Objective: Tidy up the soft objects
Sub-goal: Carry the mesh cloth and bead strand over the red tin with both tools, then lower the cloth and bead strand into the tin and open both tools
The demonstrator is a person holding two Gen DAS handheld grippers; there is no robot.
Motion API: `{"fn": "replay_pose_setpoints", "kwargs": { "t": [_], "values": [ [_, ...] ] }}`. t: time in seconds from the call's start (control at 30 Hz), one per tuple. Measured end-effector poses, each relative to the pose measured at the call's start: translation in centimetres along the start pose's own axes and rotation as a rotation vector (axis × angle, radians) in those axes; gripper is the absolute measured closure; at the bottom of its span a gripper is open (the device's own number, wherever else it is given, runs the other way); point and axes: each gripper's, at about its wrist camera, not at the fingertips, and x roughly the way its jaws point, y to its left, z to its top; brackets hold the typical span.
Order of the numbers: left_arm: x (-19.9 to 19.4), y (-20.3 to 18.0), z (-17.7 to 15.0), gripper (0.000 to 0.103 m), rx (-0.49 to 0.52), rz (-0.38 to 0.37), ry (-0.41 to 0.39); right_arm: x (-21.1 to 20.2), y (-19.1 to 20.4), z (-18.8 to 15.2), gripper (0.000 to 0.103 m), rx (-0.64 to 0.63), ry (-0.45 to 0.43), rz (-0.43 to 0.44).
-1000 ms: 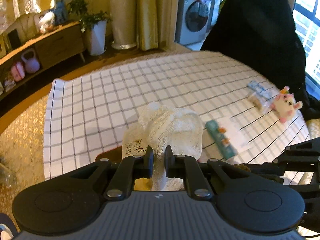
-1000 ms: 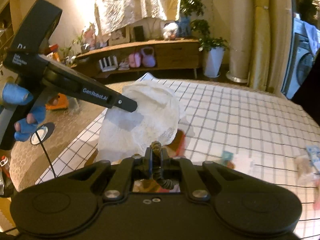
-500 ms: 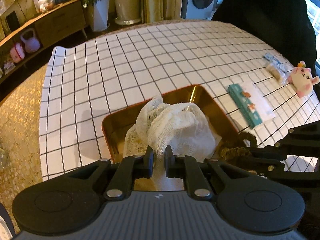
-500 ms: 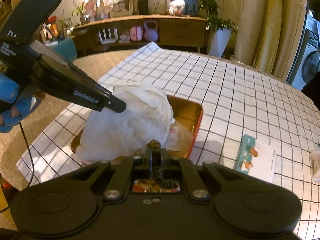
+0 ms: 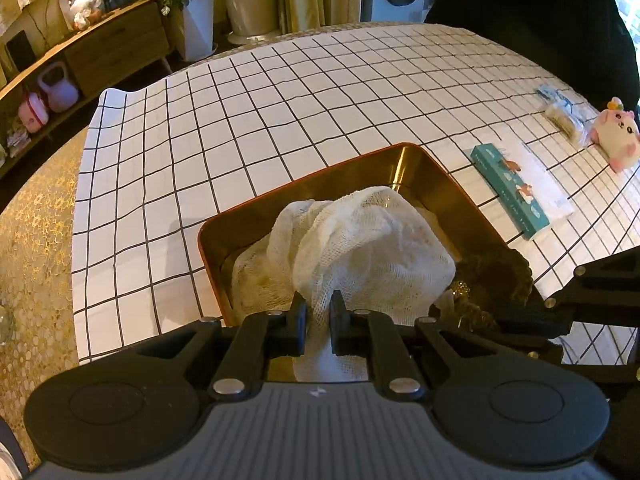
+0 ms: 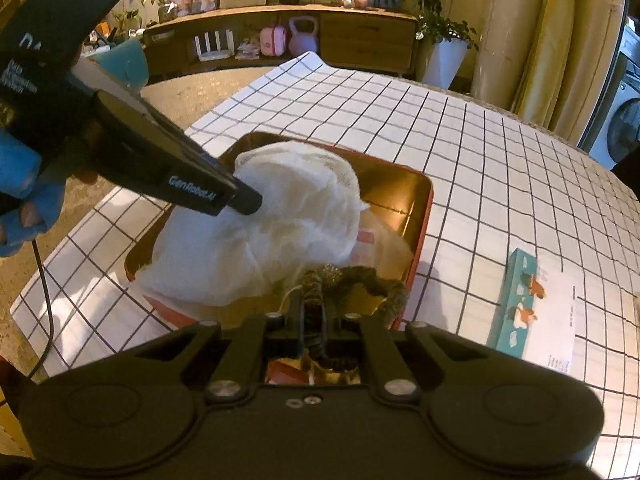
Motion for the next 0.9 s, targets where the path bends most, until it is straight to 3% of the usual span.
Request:
{"fn": "replay_pose_setpoints", "kwargs": {
  "t": [0.2,0.27,0.33,0.4,0.73,0.9],
  "values": [
    [0.3,-0.3,0.0,0.087,0.016,0.019,0.0,0.5,0.3,-0.2,0.09,0.008,0.008,0.006],
    [0.4,-0.3,-0.1,0.078,0.018,0.021,0.002,0.6,0.4,-0.3,0.087,0.006,0.009,0.006],
    [0.5,-0.3,-0.1,0.053,0.012,0.025,0.001,0.6,0.6,-0.3,0.085,0.002,0.011,0.005],
    [0.2,-0.2,-0.2,0.04,0.011,0.022,-0.021,0.5,0.7,-0.3,0.084,0.0,0.011,0.002],
    [-1.0,0.3,0.0,0.039,-0.013,0.019,-0.041,-1.1,0.5,0.0,0.063,0.018,-0.031,0.02],
    [-2.3,0.4,0.2,0.039,-0.014,0.026,-0.061,-2.5,0.5,0.2,0.058,0.019,-0.055,0.017]
  ]
}}
